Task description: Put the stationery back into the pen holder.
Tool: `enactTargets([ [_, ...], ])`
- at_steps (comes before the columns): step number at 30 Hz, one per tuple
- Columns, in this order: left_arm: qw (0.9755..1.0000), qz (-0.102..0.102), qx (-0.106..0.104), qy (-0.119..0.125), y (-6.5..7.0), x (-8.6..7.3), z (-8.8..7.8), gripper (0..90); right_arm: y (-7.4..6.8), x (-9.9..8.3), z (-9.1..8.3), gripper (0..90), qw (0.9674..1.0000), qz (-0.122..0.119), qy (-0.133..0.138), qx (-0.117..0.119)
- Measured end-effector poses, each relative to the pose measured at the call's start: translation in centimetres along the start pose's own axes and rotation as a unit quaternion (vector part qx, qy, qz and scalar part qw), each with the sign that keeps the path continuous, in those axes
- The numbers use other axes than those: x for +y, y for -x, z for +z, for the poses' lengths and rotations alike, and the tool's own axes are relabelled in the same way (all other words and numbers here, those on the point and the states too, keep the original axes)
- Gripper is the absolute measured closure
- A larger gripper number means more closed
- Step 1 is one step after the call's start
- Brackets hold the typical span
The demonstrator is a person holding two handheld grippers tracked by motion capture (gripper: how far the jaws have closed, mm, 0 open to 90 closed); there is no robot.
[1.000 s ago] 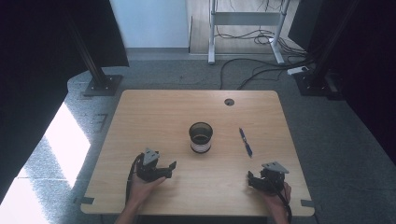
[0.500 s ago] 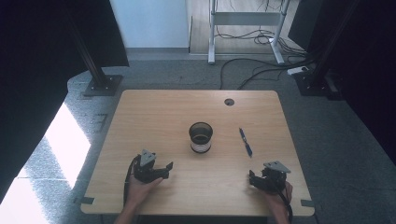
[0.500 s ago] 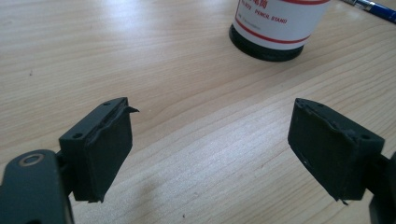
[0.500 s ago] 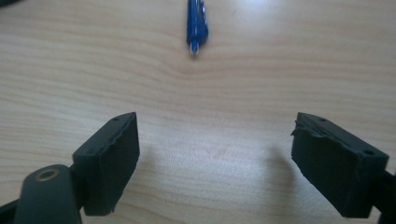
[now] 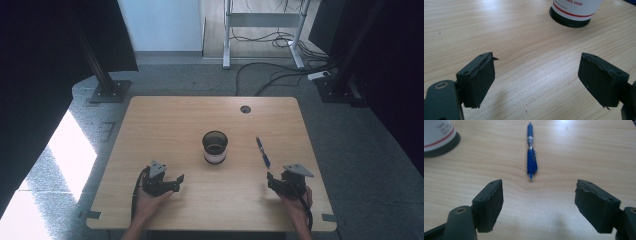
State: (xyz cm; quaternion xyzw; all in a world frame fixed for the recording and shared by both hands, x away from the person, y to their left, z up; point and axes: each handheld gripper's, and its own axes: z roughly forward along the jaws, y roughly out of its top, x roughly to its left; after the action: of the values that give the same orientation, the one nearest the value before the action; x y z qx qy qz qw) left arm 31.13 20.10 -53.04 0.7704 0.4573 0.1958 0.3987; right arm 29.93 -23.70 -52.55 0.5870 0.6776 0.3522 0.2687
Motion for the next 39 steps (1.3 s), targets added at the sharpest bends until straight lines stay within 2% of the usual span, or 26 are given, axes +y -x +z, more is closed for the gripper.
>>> enactTargets([
  [5,1.0,-0.003,-0.003,0.002,0.0,0.0,-0.2,14.5,-0.6,1.2,1.0,27.6,0.9998,-0.003,0.0,0.02],
  [9,1.0,-0.003,-0.006,0.001,0.2,0.1,-0.1,14.6,-1.0,1.9,1.6,31.5,0.9997,-0.016,0.001,0.017],
  [19,0.9998,0.001,-0.016,-0.01,0.6,-0.1,0.3,14.7,-1.2,3.9,3.0,34.0,0.9996,-0.019,0.002,0.019],
  [31,0.9995,0.008,-0.026,-0.017,0.8,-0.1,0.3,15.0,-0.6,6.1,5.3,38.2,0.9997,0.004,0.001,0.024],
  [34,0.9994,0.009,-0.028,-0.017,0.8,-0.1,0.3,15.0,-0.3,6.4,6.1,39.8,0.9996,0.01,-0.008,0.025],
  [39,0.9992,0.012,-0.033,-0.019,0.8,0.0,0.3,15.0,-0.4,7.2,7.0,42.9,0.9996,0.004,-0.006,0.027],
])
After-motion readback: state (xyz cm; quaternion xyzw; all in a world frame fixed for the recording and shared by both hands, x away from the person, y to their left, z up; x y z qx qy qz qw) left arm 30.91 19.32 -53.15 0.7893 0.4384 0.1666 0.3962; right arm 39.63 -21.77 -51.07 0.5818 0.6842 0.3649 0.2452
